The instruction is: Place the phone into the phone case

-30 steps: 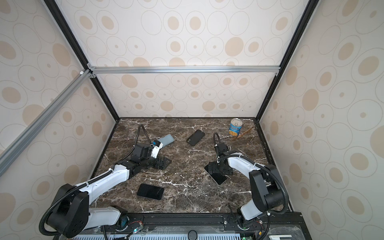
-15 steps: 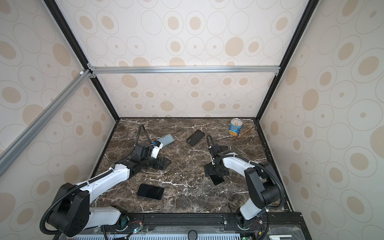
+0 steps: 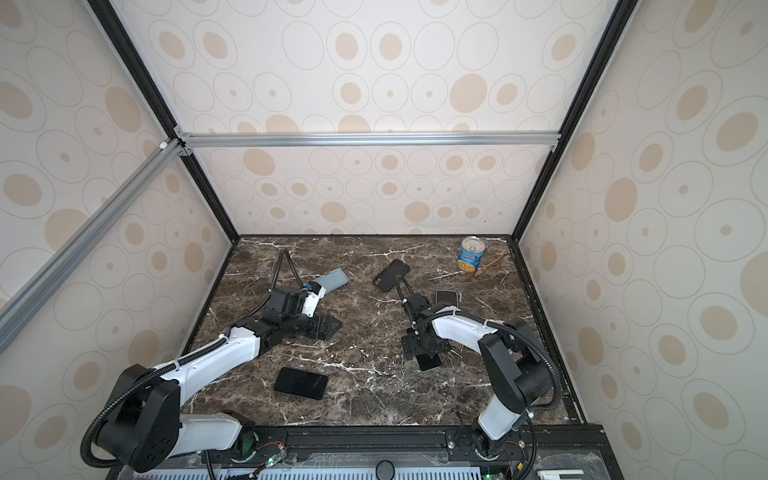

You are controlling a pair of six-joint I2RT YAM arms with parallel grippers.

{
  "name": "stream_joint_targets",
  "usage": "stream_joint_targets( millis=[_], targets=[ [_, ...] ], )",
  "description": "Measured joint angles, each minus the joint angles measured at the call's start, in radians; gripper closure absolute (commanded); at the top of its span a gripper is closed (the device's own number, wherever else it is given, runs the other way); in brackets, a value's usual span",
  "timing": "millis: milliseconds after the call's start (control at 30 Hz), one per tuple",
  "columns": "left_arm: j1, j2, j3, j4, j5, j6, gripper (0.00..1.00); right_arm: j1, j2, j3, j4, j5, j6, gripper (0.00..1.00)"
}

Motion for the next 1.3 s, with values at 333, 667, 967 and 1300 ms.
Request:
stream_joint_targets(
  millis=[333,667,967,1300],
  targets=[
    [0.000,0.004,0.011,-0.003,-0.003,0.000,0.14,0.013,0.005,0.002,0.008,0.001,0.016,0.30],
    [0.000,0.004,0.011,-0.006,-0.005,0.000,0.14,0.013,-0.002,-0.004,0.016,0.002,0.016,0.37],
    [0.000,0.031,0.041,-0.007,0.005,-0.002,0.15,0.031,-0.067,-0.069,0.096,-0.014,0.016,0.40],
    [-0.014,0.103,0.153,0.004,0.099,-0.052,0.15,0.050,-0.121,-0.102,0.156,-0.029,0.008,0.41]
  ],
)
